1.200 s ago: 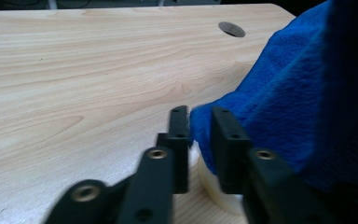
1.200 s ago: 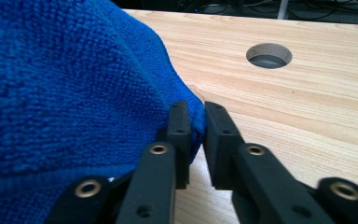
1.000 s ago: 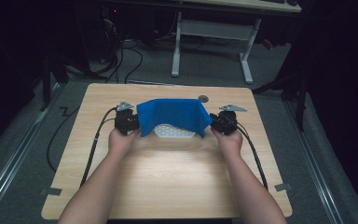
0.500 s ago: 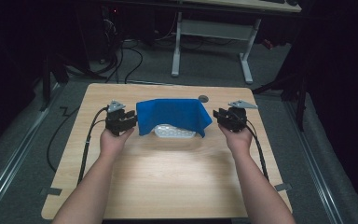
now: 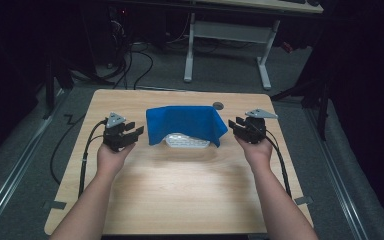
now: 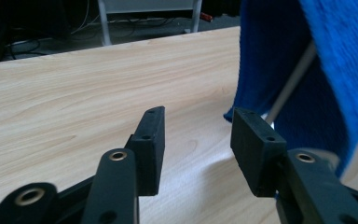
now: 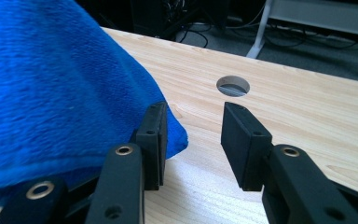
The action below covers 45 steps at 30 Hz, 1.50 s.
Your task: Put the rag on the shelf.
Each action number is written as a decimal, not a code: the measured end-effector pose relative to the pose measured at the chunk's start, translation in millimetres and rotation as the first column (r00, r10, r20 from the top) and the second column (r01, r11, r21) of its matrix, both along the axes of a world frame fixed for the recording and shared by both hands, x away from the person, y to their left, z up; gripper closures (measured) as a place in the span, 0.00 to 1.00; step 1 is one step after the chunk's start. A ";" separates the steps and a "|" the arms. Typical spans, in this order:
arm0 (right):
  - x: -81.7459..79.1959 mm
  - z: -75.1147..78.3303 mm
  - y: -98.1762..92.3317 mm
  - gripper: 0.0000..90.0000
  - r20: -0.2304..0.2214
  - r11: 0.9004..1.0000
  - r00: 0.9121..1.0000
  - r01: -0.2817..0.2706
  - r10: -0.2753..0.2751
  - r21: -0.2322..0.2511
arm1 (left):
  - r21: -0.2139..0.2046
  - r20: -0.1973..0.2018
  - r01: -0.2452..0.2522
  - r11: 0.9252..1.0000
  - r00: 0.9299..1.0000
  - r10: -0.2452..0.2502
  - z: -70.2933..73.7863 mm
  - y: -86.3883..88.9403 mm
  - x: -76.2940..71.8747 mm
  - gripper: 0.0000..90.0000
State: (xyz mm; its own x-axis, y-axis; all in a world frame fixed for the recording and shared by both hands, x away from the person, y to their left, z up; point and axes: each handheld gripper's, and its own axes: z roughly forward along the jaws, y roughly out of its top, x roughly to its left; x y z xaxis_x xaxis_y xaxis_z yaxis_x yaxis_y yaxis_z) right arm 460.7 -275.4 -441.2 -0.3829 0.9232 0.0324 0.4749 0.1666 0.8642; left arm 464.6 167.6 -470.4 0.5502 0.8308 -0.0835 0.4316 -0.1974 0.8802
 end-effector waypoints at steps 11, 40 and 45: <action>-21.2 -0.6 -4.4 0.64 0.044 1.000 0.999 -0.016 0.017 -0.021 | -0.003 0.000 0.020 1.000 1.000 -0.020 -9.1 8.4 -26.5 0.59; -126.7 -18.0 26.9 0.48 0.095 0.990 0.988 -0.110 0.118 -0.084 | -0.043 -0.010 0.091 0.995 0.996 -0.092 -17.6 2.3 -128.7 0.53; -145.1 -30.2 32.3 0.46 0.087 0.989 0.987 -0.124 0.132 -0.083 | -0.049 -0.002 0.105 0.993 0.994 -0.105 -21.5 0.6 -153.9 0.52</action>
